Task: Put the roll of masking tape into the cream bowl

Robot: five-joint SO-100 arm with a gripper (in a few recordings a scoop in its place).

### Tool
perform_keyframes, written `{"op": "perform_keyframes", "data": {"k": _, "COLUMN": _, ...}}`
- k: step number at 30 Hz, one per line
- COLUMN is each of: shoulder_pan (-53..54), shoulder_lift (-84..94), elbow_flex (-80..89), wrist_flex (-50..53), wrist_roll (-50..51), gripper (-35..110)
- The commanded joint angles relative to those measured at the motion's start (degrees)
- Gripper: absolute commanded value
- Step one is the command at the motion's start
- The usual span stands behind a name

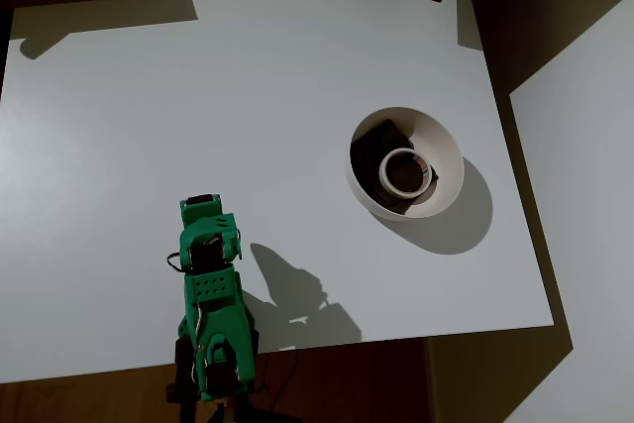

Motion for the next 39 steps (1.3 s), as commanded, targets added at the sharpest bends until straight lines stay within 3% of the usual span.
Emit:
{"op": "perform_keyframes", "data": {"k": 1, "shoulder_pan": -0.09, "shoulder_lift": 4.83, "elbow_flex": 5.62, "wrist_flex": -1.14, "wrist_roll": 0.18, "gripper": -8}}
{"op": "perform_keyframes", "data": {"k": 7, "shoulder_pan": 0.53, "shoulder_lift": 19.16, "elbow_flex": 16.35, "wrist_flex": 2.72, "wrist_roll": -0.7, "gripper": -8}}
{"op": "perform_keyframes", "data": {"k": 15, "shoulder_pan": 0.7, "shoulder_lift": 19.34, "elbow_flex": 14.24, "wrist_flex": 11.87, "wrist_roll": -0.18, "gripper": -8}}
{"op": "perform_keyframes", "data": {"k": 39, "shoulder_pan": 2.81, "shoulder_lift": 19.34, "elbow_flex": 14.24, "wrist_flex": 11.69, "wrist_roll": 0.44, "gripper": -8}}
